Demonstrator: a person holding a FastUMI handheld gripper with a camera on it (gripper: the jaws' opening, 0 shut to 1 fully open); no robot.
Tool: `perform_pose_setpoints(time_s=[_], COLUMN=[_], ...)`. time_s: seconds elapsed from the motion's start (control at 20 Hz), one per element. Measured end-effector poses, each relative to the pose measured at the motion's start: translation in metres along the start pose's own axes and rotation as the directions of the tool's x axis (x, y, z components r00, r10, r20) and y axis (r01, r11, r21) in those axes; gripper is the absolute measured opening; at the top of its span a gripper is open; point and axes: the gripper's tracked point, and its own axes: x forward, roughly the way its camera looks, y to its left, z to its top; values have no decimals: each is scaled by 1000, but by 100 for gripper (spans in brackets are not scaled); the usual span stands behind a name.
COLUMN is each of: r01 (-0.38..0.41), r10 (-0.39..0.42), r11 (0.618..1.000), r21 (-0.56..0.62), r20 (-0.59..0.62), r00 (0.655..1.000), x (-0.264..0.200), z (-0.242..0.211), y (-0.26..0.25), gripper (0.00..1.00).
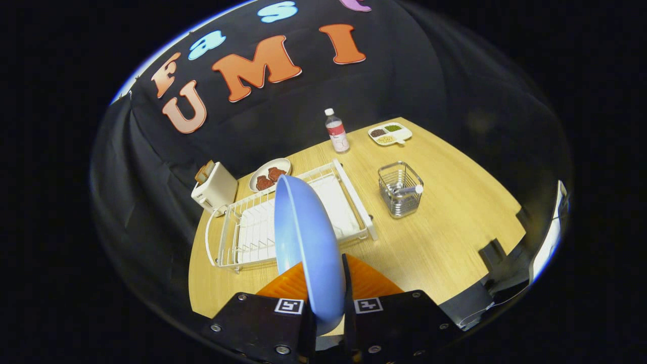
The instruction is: Take the plate from the dish rack, then take the spoon from the basket and place it into the plate.
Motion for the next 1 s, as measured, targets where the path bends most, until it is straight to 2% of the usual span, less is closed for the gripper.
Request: perform_pose_setpoints(time_s=[0.25,0.55,1.0], r01=[-18,-68,-79], r10=[24,99,157], r11=[995,970,941], r21=[100,233,329], r20=[-58,-123,-218], r00=[998,988,963], x=[7,30,69], z=[-46,-92,-136], y=[-16,-14,-4], gripper=[22,22,22])
